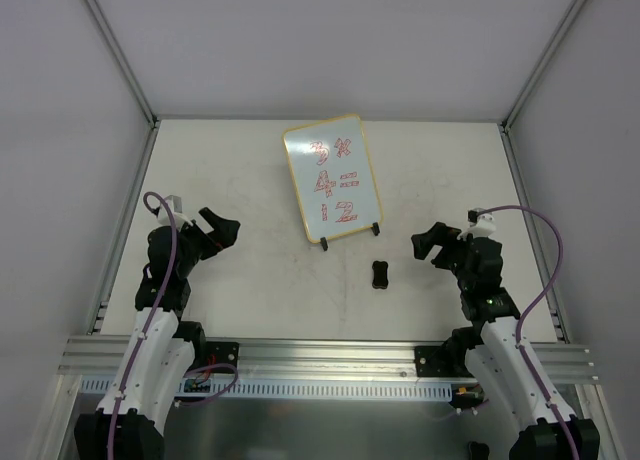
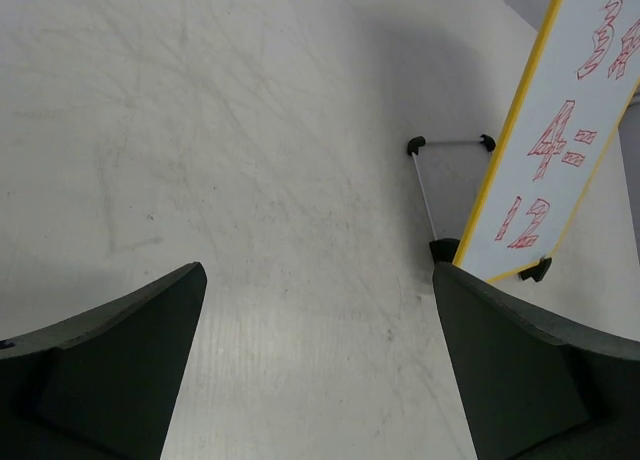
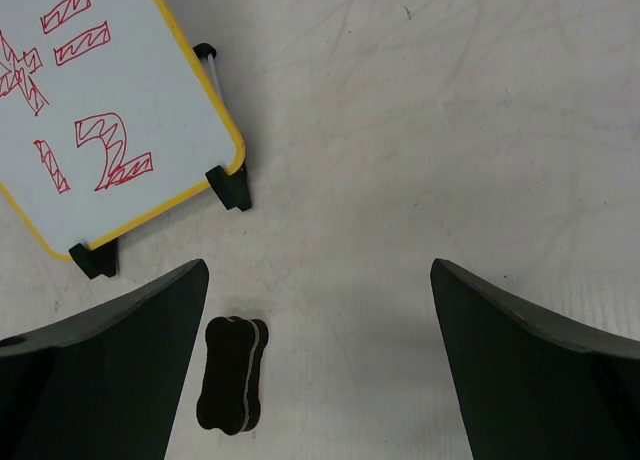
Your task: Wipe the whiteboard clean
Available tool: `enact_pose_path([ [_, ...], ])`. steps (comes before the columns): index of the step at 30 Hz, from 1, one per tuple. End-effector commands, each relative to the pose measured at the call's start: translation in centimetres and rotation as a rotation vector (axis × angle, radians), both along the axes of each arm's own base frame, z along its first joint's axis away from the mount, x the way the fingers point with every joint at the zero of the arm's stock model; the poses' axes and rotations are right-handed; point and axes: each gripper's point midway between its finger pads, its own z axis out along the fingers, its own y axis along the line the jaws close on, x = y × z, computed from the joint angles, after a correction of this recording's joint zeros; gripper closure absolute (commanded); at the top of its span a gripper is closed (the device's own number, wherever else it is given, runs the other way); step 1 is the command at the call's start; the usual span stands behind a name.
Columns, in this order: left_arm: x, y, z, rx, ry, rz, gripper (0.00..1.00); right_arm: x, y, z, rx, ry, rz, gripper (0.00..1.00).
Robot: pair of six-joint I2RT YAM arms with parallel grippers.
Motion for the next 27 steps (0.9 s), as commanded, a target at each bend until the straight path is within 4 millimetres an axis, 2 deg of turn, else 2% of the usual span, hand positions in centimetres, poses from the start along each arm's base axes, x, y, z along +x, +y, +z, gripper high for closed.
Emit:
enact_pose_path([
  [1, 0.2, -0.7, 1.4, -0.017, -0.065, -0.038, 0.01, 1.0, 0.2, 2.8, 0.021, -0.082, -0.005, 0.01],
  [4, -0.1, -1.4, 1.8, -0.035, -0.104, -0.074, 0.01, 0.9, 0.6, 2.5, 0.024, -0.063, 0.018, 0.01],
  [5, 0.1, -1.7, 2.7, -0.040, -0.149, -0.093, 0.01, 1.0, 0.8, 2.7, 0.033, -0.060, 0.026, 0.01],
  [8, 0.2, -2.9, 3.1, -0.072, -0.181, -0.159, 0.01, 0.9, 1.6, 2.0, 0.046, 0.012, 0.058, 0.01],
  [9, 0.4, -3.4, 3.2, -0.082, -0.165, -0.185, 0.01, 0.8, 1.9, 2.6, 0.047, 0.038, 0.066, 0.01],
  [10, 0.6, -3.7, 3.4, -0.086, -0.162, -0.204, 0.01, 0.5, 2.0, 2.2, 0.033, 0.079, 0.072, 0.01],
  [13, 1.6, -4.4, 4.0, -0.130, -0.142, -0.240, 0.01, -0.4, 2.5, 2.9, -0.016, 0.130, 0.084, 0.01],
  [14, 1.9, -4.7, 4.3, -0.141, -0.150, -0.254, 0.01, -1.0, 3.5, 3.1, -0.036, 0.140, 0.114, 0.01],
  [15, 2.8, -4.8, 4.6, -0.151, -0.159, -0.260, 0.01, -1.9, 3.5, 2.6, -0.064, 0.186, 0.120, 0.01],
  [16, 3.2, -5.1, 4.7, -0.169, -0.154, -0.268, 0.01, -1.7, 3.2, 3.5, -0.097, 0.180, 0.088, 0.04],
  [17, 3.5, -5.5, 5.0, -0.179, -0.157, -0.293, 0.01, -2.3, 4.2, 3.5, -0.115, 0.195, 0.125, 0.05],
  [18, 4.5, -5.6, 5.0, -0.185, -0.139, -0.298, 0.01, -3.1, 4.2, 2.4, -0.155, 0.262, 0.134, 0.06],
  [19, 5.2, -5.7, 5.4, -0.187, -0.153, -0.308, 0.01, -3.0, 4.1, 3.0, -0.178, 0.263, 0.115, 0.06],
  [23, 7.2, -6.4, 7.0, -0.182, -0.184, -0.370, 0.01, -4.4, 5.7, 1.5, -0.243, 0.342, 0.161, 0.09],
  [27, 9.2, -6.9, 9.0, -0.174, -0.216, -0.419, 0.01, -5.6, 7.0, -1.0, -0.282, 0.435, 0.178, 0.14],
])
